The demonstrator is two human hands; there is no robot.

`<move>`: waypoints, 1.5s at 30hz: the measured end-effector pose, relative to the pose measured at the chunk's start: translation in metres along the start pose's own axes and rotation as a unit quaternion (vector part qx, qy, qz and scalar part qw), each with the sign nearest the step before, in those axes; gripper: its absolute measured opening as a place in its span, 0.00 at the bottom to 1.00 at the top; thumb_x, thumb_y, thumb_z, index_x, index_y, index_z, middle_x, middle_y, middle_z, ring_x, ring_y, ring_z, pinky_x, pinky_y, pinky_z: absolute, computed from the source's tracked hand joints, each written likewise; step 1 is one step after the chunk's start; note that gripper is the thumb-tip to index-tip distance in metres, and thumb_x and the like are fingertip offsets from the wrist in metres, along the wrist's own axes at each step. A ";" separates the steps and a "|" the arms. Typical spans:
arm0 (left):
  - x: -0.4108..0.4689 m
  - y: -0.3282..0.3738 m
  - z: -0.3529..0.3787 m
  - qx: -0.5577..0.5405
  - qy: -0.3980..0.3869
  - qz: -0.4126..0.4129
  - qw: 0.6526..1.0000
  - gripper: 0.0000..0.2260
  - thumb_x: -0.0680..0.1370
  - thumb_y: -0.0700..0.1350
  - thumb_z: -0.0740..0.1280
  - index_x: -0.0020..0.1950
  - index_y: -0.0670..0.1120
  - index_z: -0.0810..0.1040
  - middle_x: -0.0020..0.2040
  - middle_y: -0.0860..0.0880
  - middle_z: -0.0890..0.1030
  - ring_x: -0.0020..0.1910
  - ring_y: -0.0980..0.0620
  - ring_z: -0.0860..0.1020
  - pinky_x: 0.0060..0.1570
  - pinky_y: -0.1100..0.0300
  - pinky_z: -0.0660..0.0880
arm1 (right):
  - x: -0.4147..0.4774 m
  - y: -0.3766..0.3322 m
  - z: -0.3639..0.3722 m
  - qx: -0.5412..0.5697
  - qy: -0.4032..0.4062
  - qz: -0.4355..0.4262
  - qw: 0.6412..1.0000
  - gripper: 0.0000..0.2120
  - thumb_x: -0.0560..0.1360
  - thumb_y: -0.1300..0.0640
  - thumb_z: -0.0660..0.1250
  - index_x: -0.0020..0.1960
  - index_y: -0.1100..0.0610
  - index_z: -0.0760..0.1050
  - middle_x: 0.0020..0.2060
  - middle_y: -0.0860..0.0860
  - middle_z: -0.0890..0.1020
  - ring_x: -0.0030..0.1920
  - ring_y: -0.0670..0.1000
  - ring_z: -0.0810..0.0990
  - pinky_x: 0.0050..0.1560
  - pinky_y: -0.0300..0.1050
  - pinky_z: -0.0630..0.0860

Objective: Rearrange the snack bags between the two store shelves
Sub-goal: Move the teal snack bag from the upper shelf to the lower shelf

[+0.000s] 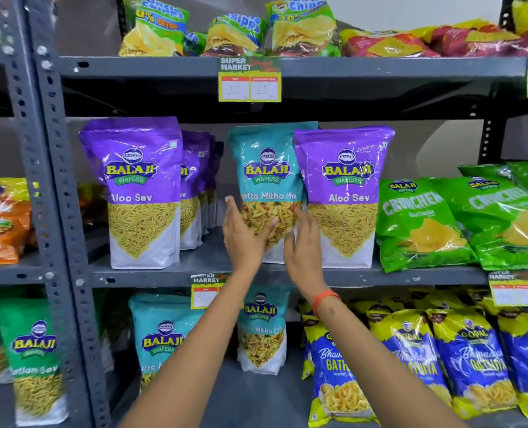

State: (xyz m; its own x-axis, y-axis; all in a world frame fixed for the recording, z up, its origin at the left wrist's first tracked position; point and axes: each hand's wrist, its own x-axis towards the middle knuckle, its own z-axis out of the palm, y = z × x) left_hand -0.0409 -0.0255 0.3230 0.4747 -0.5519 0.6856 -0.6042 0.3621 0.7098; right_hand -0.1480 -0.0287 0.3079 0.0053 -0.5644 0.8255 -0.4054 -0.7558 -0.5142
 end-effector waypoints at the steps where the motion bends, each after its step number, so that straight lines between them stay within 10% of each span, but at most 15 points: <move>1: 0.008 -0.005 -0.004 -0.028 -0.038 -0.033 0.998 0.46 0.71 0.56 0.73 0.78 0.42 0.50 0.79 0.43 0.58 0.77 0.44 0.59 0.73 0.50 0.60 | -0.002 0.003 0.005 -0.012 -0.018 0.010 1.000 0.24 0.77 0.60 0.55 0.72 0.63 0.58 0.72 0.63 0.63 0.73 0.58 0.59 0.74 0.49 0.53; 11: 0.036 -0.033 -0.018 -0.162 -0.178 -0.135 0.961 0.21 0.68 0.44 0.77 0.58 0.40 0.77 0.52 0.47 0.82 0.49 0.51 0.81 0.34 0.74 0.75 | -0.002 0.014 0.022 -0.012 -0.081 0.115 0.990 0.29 0.79 0.57 0.58 0.74 0.65 0.51 0.76 0.61 0.58 0.76 0.59 0.55 0.76 0.50 0.52; 19: 0.035 -0.046 -0.045 -0.134 -0.088 -0.133 0.978 0.21 0.58 0.55 0.81 0.45 0.51 0.78 0.51 0.45 0.85 0.52 0.45 0.83 0.57 0.43 0.79 | -0.003 0.002 0.026 0.081 -0.132 0.094 0.983 0.27 0.79 0.58 0.59 0.73 0.63 0.54 0.75 0.59 0.61 0.75 0.56 0.59 0.74 0.47 0.55; 25: 0.026 -0.027 -0.071 -0.154 -0.081 -0.120 0.977 0.24 0.55 0.57 0.81 0.45 0.53 0.79 0.52 0.46 0.85 0.53 0.47 0.83 0.57 0.46 0.79 | -0.001 -0.007 0.022 0.142 -0.038 0.100 0.984 0.23 0.72 0.53 0.69 0.64 0.56 0.67 0.63 0.56 0.73 0.64 0.54 0.71 0.66 0.53 0.69; 36: -0.028 -0.003 -0.094 -0.174 -0.087 -0.140 0.971 0.38 0.45 0.65 0.80 0.48 0.46 0.82 0.48 0.47 0.87 0.51 0.46 0.84 0.57 0.41 0.79 | -0.026 -0.025 -0.017 0.317 -0.035 0.179 0.931 0.21 0.68 0.58 0.74 0.55 0.58 0.68 0.47 0.47 0.77 0.48 0.41 0.77 0.40 0.26 0.73; 45: -0.087 -0.003 -0.107 -0.185 -0.083 -0.118 0.972 0.24 0.55 0.54 0.82 0.48 0.51 0.83 0.48 0.51 0.87 0.50 0.52 0.85 0.54 0.46 0.81 | -0.075 -0.025 -0.046 0.373 -0.090 0.183 0.905 0.27 0.63 0.54 0.75 0.60 0.55 0.75 0.57 0.53 0.83 0.56 0.51 0.82 0.55 0.50 0.79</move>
State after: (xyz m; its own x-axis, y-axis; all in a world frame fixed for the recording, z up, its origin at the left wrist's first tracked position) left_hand -0.0115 0.1017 0.2785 0.4430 -0.7549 0.4837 -0.2050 0.4399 0.8743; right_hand -0.1805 0.0478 0.2693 0.1707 -0.8164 0.5517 0.3202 -0.4836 -0.8146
